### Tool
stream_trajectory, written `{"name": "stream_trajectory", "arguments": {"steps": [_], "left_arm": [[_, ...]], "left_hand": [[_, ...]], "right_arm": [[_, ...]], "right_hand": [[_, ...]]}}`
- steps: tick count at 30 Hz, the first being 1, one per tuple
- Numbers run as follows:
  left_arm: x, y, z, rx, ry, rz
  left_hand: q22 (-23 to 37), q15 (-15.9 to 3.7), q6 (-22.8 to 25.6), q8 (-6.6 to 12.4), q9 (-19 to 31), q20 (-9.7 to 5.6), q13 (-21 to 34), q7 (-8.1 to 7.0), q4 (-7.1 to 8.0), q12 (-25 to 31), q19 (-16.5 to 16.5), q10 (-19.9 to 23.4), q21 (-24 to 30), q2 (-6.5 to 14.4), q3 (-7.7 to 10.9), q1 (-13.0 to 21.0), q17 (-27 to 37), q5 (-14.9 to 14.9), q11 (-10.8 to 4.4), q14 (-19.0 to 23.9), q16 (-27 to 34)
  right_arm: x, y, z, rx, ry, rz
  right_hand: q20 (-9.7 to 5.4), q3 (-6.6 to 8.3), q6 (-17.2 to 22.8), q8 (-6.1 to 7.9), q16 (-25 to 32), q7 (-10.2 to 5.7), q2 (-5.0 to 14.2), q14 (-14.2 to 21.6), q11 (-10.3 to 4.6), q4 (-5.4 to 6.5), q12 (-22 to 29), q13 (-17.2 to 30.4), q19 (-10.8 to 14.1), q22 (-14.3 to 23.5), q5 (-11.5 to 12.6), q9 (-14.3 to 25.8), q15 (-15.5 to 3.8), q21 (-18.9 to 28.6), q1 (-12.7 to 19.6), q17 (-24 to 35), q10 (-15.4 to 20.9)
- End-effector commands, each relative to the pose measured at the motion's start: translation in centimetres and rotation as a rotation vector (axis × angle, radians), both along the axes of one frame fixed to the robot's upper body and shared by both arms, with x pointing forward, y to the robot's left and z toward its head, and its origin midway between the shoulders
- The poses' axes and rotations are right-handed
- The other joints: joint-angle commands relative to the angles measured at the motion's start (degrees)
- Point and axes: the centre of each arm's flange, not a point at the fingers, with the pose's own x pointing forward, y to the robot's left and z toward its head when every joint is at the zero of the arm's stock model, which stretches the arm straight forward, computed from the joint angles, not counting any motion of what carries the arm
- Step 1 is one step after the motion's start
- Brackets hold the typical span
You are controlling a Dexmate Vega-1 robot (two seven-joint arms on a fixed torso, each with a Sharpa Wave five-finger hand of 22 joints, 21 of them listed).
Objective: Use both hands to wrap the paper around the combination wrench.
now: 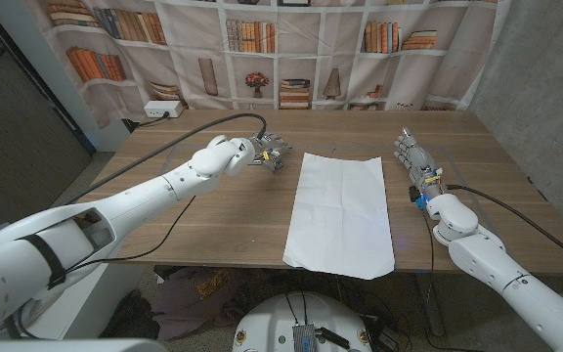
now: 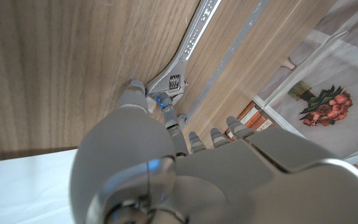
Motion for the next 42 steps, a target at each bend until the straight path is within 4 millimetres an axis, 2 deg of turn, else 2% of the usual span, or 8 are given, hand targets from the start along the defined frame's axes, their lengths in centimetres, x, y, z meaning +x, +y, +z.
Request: {"name": "stream_trajectory", "arguments": {"steps": [1,2,7,12,16,19,34,42], "left_arm": [[-0.1,0.0,-0.7,0.012,0.01,-0.001],[-0.1,0.0,-0.7,0.01,0.011,-0.002],[-0.1,0.1,-0.8,0.006,0.01,-0.008],[-0.1,0.1,-0.8,-0.004,0.004,-0.02],[-0.1,0.1,-0.8,-0.012,-0.003,-0.035],[-0.1,0.2,-0.7,-0.014,-0.007,-0.038],[-0.1,0.1,-0.9,-0.019,0.005,-0.042],[-0.7,0.4,0.1,-0.075,0.0,-0.06]], "left_hand": [[0.1,0.34,1.76,1.06,0.91,0.55,0.11,0.08,-0.14,0.1,0.19,0.68,0.4,0.47,0.54,0.66,0.21,-0.49,0.19,-4.79,0.11],[0.08,-0.31,3.23,1.8,1.11,-0.26,0.11,-0.47,-0.38,0.17,0.41,0.97,0.47,0.3,0.81,1.13,0.18,-0.92,-0.49,-4.71,0.11],[0.08,-0.37,4.81,3.05,1.8,-0.05,0.12,-0.53,-1.42,0.28,0.8,1.67,0.6,1.2,3.03,4.13,0.19,-2.11,-0.82,-4.25,0.23],[0.1,0.08,6.97,4.81,2.75,0.36,0.16,-0.42,-1.46,0.58,1.5,2.85,0.86,1.37,4.44,5.54,0.33,-3.08,-0.48,-3.42,0.54],[0.14,-0.22,10.6,8.08,4.66,0.03,0.24,0.35,-0.99,0.93,2.23,4.44,1.11,0.97,5.62,6.22,0.5,-3.96,-1.02,-2.6,0.78],[0.17,-0.74,13.05,10.49,6.16,-0.31,0.32,0.07,-0.75,1.44,2.85,6.22,1.32,0.55,5.96,6.28,0.64,-4.25,-1.0,-1.8,1.06],[0.23,-1.0,13.29,12.89,8.57,-0.28,0.43,0.67,0.25,1.47,3.0,7.15,1.35,0.64,6.27,5.45,0.88,-4.3,-1.24,-1.32,1.2],[0.24,-1.0,13.43,14.27,9.97,-0.18,0.49,1.46,0.57,1.64,2.95,8.1,1.31,0.79,6.63,5.34,0.94,-3.99,-1.45,-1.28,1.15]], "right_arm": [[-0.2,-0.1,0.0,0.017,-0.004,0.0],[-0.2,-0.1,0.0,0.019,-0.004,-0.001],[-0.1,0.0,-0.1,0.03,0.003,0.0],[0.0,0.1,0.0,0.024,-0.002,0.001],[0.0,0.1,0.1,0.028,-0.002,0.0],[0.0,0.1,0.1,0.034,-0.001,-0.002],[0.2,0.0,0.1,0.037,0.002,0.001],[0.2,0.0,0.3,0.042,0.0,0.001]], "right_hand": [[0.24,0.17,0.0,-0.08,0.28,0.02,0.23,-0.14,0.0,-0.47,-0.14,0.19,-0.09,0.1,-0.08,0.1,-0.04,-0.04,-0.25,0.14,-0.14],[0.24,0.17,0.02,-0.07,0.28,0.03,0.22,-0.14,-0.01,-0.47,-0.15,0.19,-0.09,0.1,-0.08,0.11,-0.02,-0.04,-0.25,0.13,-0.17],[0.21,0.17,0.01,-0.07,0.3,-0.01,0.2,-0.13,-0.1,-0.48,-0.15,0.19,-0.11,0.1,-0.09,0.11,0.02,-0.05,-0.3,0.14,-0.17],[0.21,0.16,0.03,-0.06,0.3,-0.04,0.18,-0.15,-0.07,-0.48,-0.16,0.19,-0.12,0.1,-0.09,0.11,0.02,-0.04,-0.34,0.15,-0.19],[0.21,0.17,0.03,-0.06,0.3,-0.05,0.18,-0.16,-0.05,-0.49,-0.15,0.19,-0.14,0.1,-0.09,0.11,0.0,-0.05,-0.36,0.15,-0.19],[0.22,0.17,0.02,-0.07,0.31,-0.06,0.17,-0.15,-0.03,-0.49,-0.16,0.19,-0.14,0.1,-0.1,0.1,0.02,-0.05,-0.37,0.15,-0.22],[0.24,0.22,0.03,-0.05,0.3,0.0,0.16,-0.2,-0.06,-0.55,-0.17,0.19,-0.16,0.1,-0.1,0.1,0.01,-0.04,-0.42,0.15,-0.26],[0.27,0.23,0.01,-0.06,0.31,-0.02,0.17,-0.2,-0.03,-0.54,-0.15,0.19,-0.19,0.1,-0.11,0.1,0.01,-0.04,-0.5,0.17,-0.24]]}}
